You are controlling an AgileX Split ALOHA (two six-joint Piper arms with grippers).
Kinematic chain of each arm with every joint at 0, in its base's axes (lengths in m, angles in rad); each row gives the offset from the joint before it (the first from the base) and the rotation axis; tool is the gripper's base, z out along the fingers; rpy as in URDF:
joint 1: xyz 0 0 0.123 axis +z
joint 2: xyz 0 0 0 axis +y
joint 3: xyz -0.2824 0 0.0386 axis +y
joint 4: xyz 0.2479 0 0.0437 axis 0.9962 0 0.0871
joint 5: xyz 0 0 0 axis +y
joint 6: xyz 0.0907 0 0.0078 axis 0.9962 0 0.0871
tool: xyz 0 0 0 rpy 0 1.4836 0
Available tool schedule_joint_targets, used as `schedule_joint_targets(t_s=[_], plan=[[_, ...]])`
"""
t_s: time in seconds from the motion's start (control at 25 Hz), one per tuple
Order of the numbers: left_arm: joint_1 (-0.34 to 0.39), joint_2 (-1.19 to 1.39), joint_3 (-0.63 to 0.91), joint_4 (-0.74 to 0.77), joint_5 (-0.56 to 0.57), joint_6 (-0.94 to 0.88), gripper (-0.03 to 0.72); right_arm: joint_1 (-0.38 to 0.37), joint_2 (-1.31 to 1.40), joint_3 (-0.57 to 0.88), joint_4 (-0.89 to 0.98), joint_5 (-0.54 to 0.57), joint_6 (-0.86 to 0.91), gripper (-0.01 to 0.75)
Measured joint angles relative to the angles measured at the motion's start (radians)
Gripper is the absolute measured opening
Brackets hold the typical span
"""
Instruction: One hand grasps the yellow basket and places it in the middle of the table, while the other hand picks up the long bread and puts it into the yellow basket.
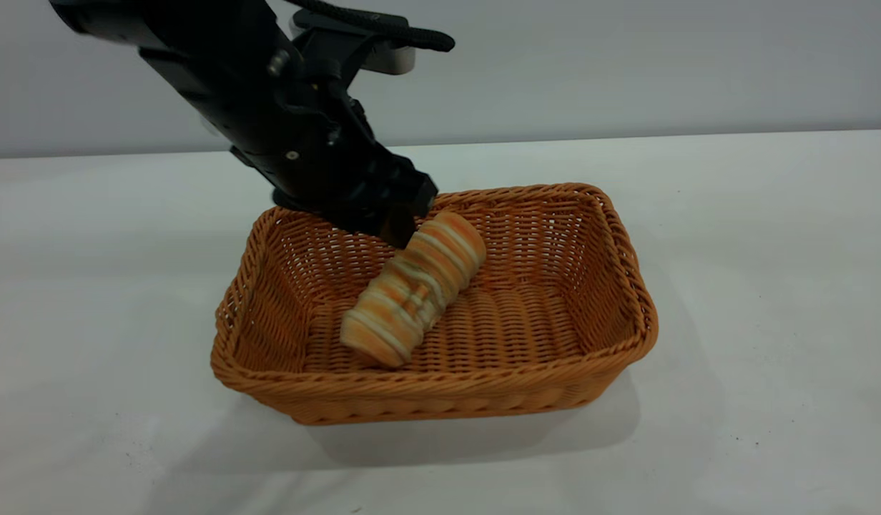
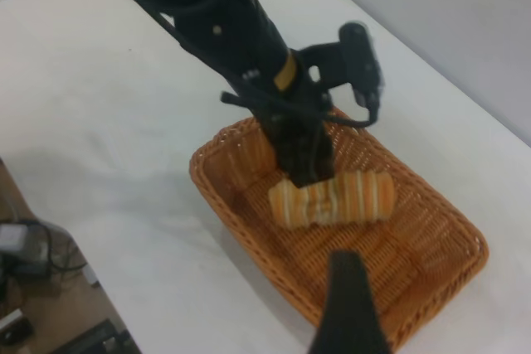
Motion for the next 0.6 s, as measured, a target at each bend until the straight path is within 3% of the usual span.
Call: schedule_joint_targets(t_s=[0.12, 0.32, 0.6], plan=[[0.005, -0.078, 0.000, 0.052, 0.115, 0.045, 0.600, 0.000, -0.036, 0.000, -0.069, 0.032, 0.075, 0.535], [0.032, -0.279, 0.000, 0.085, 0.243, 0.058, 0.582, 0.000, -0.117, 0.020, -0.199, 0.082, 0.211, 0.535], [0.130, -0.642, 0.000, 0.088, 0.443, 0.058, 0.565, 0.000, -0.318, 0.212, -0.310, 0.118, 0.333, 0.535]])
